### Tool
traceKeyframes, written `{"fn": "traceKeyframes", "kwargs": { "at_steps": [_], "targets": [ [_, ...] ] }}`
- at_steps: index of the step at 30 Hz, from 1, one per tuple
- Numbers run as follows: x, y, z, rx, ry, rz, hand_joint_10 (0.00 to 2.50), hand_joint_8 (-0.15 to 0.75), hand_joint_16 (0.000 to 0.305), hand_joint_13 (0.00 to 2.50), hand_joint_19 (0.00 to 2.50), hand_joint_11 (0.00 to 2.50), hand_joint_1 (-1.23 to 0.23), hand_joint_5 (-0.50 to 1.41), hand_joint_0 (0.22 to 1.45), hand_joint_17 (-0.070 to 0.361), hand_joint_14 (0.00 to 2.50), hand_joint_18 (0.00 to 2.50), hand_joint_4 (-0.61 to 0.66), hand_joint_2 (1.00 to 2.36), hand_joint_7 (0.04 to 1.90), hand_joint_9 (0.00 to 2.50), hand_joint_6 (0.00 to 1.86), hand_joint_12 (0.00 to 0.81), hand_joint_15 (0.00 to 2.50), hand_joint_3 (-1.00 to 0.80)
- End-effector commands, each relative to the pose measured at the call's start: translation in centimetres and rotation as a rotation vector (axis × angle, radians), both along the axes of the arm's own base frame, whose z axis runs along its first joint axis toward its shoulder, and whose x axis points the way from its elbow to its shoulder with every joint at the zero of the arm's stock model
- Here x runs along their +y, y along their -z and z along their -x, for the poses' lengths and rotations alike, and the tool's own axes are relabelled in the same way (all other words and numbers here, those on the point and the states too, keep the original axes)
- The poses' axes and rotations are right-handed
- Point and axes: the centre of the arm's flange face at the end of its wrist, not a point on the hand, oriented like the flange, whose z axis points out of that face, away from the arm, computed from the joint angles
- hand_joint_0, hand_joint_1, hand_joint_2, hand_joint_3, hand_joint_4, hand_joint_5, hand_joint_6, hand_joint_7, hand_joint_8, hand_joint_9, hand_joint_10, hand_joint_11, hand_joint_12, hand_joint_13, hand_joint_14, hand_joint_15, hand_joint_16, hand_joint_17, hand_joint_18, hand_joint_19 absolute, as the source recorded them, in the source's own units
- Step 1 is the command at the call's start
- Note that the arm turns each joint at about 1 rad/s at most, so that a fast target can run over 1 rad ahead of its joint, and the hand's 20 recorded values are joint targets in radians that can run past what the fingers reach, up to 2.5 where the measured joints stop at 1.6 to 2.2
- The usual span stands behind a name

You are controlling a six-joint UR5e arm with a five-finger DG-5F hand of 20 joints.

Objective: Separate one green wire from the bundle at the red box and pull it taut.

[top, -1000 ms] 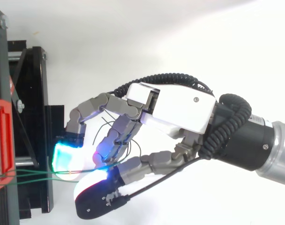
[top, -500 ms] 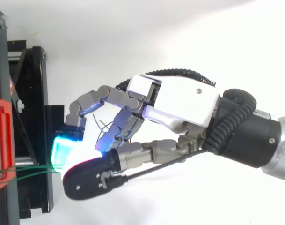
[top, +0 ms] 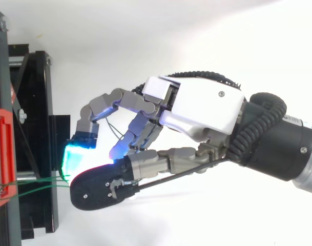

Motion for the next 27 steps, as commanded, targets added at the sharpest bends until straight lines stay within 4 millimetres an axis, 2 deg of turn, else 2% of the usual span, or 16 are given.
{"fn": "traceKeyframes", "kwargs": {
  "at_steps": [1,6,10,13,19,25,27],
  "targets": [
    [0.0,0.0,0.0,-0.001,0.001,-0.002,0.02,0.279,0.053,1.17,0.75,1.1,-0.66,-0.16,0.54,0.12,0.03,0.84,0.09,1.0,0.93,1.25,0.9,0.351,0.92,-0.5],
    [-0.01,0.01,0.01,0.002,0.0,0.002,0.02,0.282,0.053,1.17,0.75,1.09,-0.67,-0.16,0.54,0.12,0.03,0.85,0.09,1.0,0.93,1.25,0.9,0.349,0.91,-0.5],
    [0.11,0.01,0.01,0.001,-0.001,0.0,0.03,0.267,0.051,1.16,0.75,1.11,-0.74,-0.16,0.6,0.115,0.03,0.82,0.08,1.02,0.98,1.23,0.9,0.335,0.92,-0.31],
    [0.11,0.01,0.01,0.001,-0.001,0.0,0.03,0.26,0.052,1.15,0.75,1.11,-0.75,-0.16,0.61,0.116,0.03,0.82,0.08,1.02,0.98,1.2,0.91,0.334,0.92,-0.27],
    [0.11,0.01,0.01,0.002,-0.001,0.001,0.02,0.272,0.053,1.16,0.75,1.08,-0.73,-0.16,0.56,0.119,0.03,0.83,0.09,1.0,0.92,1.21,0.91,0.347,0.92,-0.5],
    [0.11,0.01,0.01,0.003,-0.002,0.004,0.02,0.272,0.054,1.17,0.75,1.08,-0.72,-0.16,0.54,0.121,0.03,0.84,0.09,1.0,0.91,1.23,0.91,0.349,0.91,-0.5],
    [0.22,0.07,0.03,0.003,-0.004,0.004,0.02,0.273,0.053,1.16,0.75,1.11,-0.75,-0.16,0.56,0.118,0.03,0.83,0.09,1.0,0.92,1.22,0.91,0.342,0.92,-0.47]
  ]
}}
